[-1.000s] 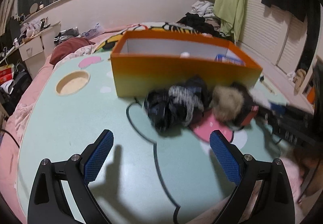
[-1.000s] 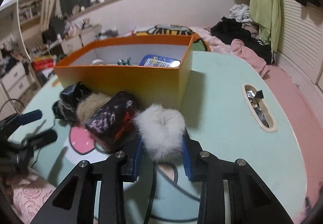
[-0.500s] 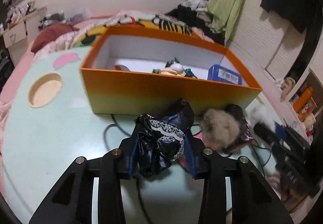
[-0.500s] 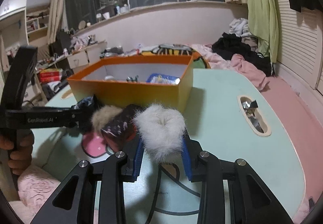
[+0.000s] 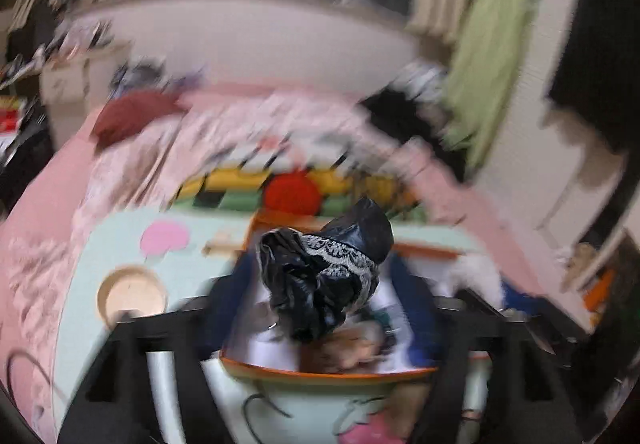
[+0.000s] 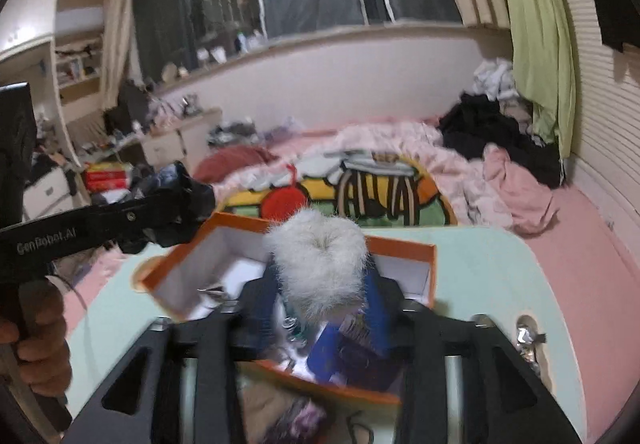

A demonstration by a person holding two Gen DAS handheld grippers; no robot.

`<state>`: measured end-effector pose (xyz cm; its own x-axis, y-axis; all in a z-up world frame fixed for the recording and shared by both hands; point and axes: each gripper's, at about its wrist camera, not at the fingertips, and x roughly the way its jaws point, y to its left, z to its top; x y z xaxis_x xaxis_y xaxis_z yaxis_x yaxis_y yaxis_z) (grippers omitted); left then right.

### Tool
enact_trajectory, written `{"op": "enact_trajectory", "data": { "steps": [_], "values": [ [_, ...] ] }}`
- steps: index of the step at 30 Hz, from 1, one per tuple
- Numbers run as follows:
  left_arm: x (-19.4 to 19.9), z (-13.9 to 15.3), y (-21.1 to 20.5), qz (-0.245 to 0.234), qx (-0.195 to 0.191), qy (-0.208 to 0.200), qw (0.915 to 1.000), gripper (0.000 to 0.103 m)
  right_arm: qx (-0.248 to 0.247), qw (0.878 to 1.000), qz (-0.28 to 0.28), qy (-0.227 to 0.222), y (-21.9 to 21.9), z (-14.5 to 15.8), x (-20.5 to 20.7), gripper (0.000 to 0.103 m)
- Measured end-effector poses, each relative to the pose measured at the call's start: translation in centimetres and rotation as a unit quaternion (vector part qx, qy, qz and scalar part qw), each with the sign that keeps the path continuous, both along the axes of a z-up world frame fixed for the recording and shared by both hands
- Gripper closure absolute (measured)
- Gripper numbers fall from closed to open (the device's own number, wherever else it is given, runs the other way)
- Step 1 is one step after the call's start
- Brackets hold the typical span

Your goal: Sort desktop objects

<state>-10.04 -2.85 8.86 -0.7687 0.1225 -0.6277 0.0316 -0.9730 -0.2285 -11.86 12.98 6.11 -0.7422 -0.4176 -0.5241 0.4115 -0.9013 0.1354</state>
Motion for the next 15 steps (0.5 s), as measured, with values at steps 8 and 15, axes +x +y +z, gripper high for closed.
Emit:
{"op": "enact_trajectory", "data": {
  "steps": [8, 15],
  "values": [
    [-1.2, -5.2, -1.4, -0.008, 0.042, -0.046, 0.998, 0.013, 0.033, 0.999, -0.002, 0.01, 0.2, -2.2, 0.9, 0.023],
    [5.6, -0.9, -1.5, -0.021, 0.035, 0.084, 0.9956, 0.013, -0.057, 0.997, -0.013, 0.05, 4.1, 0.6, 5.5, 0.022]
  ]
}}
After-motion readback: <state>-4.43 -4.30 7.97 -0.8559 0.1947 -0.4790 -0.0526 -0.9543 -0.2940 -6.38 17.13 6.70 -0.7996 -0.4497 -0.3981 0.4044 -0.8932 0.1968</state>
